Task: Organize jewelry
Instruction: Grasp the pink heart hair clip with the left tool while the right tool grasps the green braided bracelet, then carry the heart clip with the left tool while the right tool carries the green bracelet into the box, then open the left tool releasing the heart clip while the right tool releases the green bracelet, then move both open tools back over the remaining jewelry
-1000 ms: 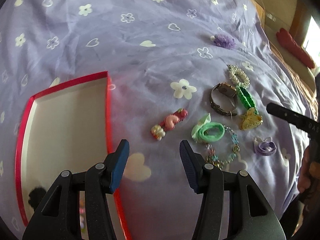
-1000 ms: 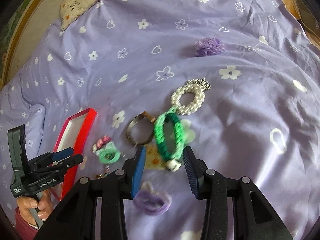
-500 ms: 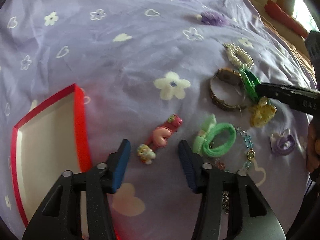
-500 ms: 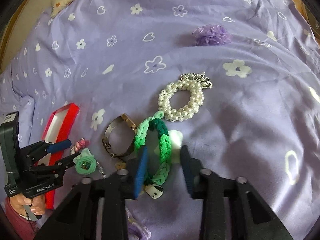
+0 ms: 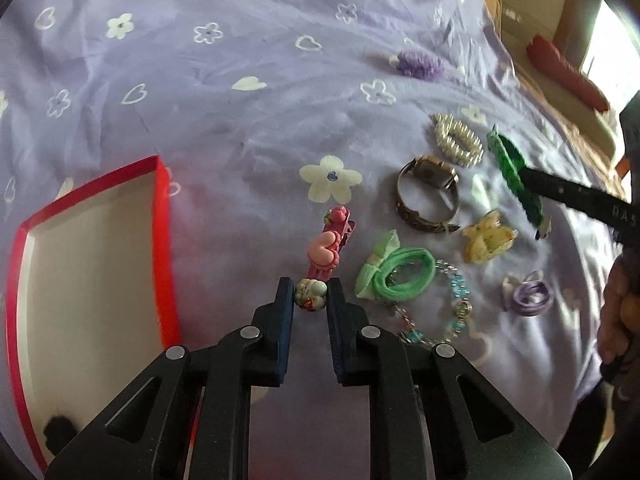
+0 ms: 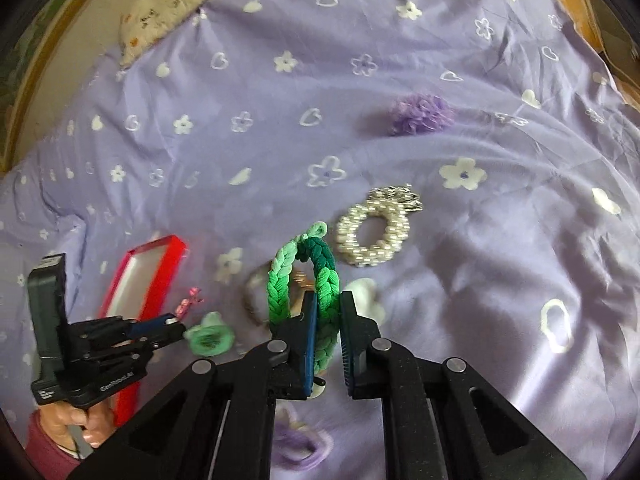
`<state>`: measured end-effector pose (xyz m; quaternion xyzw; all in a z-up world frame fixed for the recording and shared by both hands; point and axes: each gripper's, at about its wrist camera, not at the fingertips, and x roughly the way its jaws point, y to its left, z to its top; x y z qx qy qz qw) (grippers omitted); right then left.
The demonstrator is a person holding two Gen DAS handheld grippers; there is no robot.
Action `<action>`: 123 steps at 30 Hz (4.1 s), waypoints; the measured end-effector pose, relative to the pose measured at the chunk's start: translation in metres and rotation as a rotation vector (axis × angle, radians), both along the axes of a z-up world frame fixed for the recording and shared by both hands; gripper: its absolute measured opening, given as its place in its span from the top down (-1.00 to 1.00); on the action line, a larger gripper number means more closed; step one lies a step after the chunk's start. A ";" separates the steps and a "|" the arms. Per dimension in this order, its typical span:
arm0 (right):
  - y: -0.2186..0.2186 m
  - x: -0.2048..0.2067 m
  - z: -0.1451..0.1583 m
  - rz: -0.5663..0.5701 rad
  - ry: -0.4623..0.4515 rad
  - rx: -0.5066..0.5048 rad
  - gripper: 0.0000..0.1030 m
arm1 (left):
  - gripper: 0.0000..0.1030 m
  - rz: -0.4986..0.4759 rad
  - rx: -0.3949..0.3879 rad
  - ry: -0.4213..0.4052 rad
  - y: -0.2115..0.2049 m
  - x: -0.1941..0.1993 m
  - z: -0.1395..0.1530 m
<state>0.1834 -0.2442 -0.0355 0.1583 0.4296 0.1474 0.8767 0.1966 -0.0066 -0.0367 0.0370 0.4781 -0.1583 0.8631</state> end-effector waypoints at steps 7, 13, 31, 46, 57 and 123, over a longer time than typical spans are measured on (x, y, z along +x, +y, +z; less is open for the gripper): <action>0.033 -0.016 0.015 0.081 -0.014 0.037 0.80 | 0.72 0.071 -0.065 -0.031 0.025 -0.027 0.021; 0.074 -0.027 0.016 0.165 -0.005 0.056 0.80 | 0.72 0.149 -0.085 -0.048 0.059 -0.052 0.029; 0.204 -0.036 0.023 0.383 0.007 0.096 0.80 | 0.72 0.349 -0.082 -0.074 0.158 -0.092 0.035; 0.288 0.001 -0.013 0.460 0.090 0.045 0.80 | 0.72 0.404 0.030 -0.035 0.203 -0.053 0.002; 0.310 0.013 -0.027 0.488 0.098 -0.054 0.80 | 0.72 0.397 0.092 0.009 0.205 -0.033 -0.019; 0.032 -0.077 0.010 0.087 0.039 0.009 0.14 | 0.03 0.261 -0.104 -0.015 0.061 -0.098 0.032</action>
